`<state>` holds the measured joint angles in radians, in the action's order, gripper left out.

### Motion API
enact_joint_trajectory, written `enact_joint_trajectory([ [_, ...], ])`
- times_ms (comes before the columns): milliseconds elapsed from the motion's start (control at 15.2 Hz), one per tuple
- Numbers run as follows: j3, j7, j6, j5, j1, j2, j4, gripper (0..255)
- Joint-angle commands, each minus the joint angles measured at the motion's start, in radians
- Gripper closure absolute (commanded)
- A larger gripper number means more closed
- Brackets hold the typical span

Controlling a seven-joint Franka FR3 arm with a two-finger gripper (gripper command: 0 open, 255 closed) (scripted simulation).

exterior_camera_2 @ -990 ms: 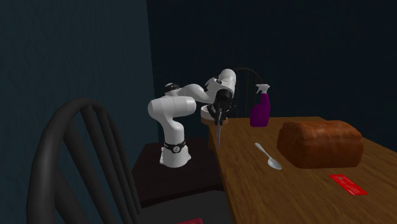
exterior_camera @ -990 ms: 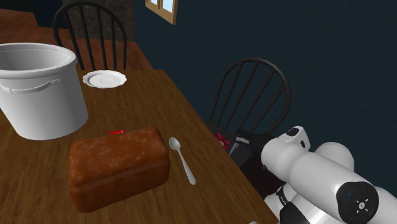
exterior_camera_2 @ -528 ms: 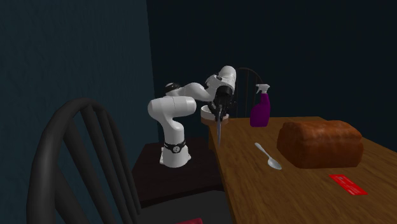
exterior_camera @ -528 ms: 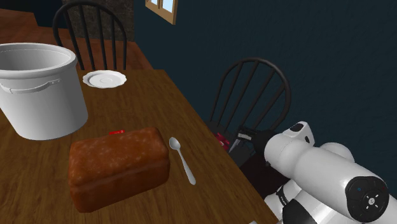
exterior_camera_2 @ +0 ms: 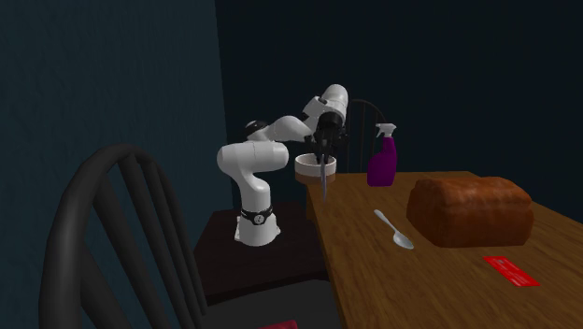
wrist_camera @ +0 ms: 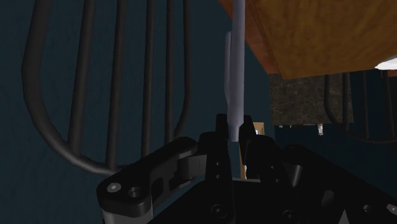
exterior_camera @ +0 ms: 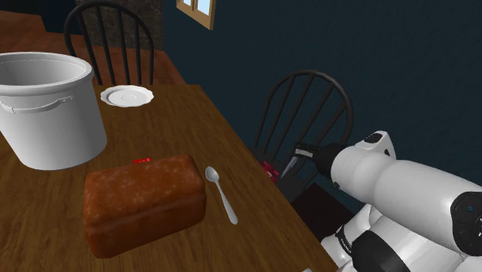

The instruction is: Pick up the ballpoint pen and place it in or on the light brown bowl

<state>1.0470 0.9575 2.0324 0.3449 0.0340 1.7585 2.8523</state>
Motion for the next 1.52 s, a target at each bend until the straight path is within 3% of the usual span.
enact_joint_trajectory([
  [0,-0.033,-0.018,-0.001,-0.017,0.023,-0.004,-0.017,255],
  [1056,-0.241,-0.125,-0.035,-0.130,0.174,-0.078,-0.188,255],
  [1122,-0.242,-0.126,-0.035,-0.130,0.175,-0.078,-0.189,255],
  [1452,-0.261,-0.105,-0.234,-0.161,0.098,0.004,-0.275,255],
])
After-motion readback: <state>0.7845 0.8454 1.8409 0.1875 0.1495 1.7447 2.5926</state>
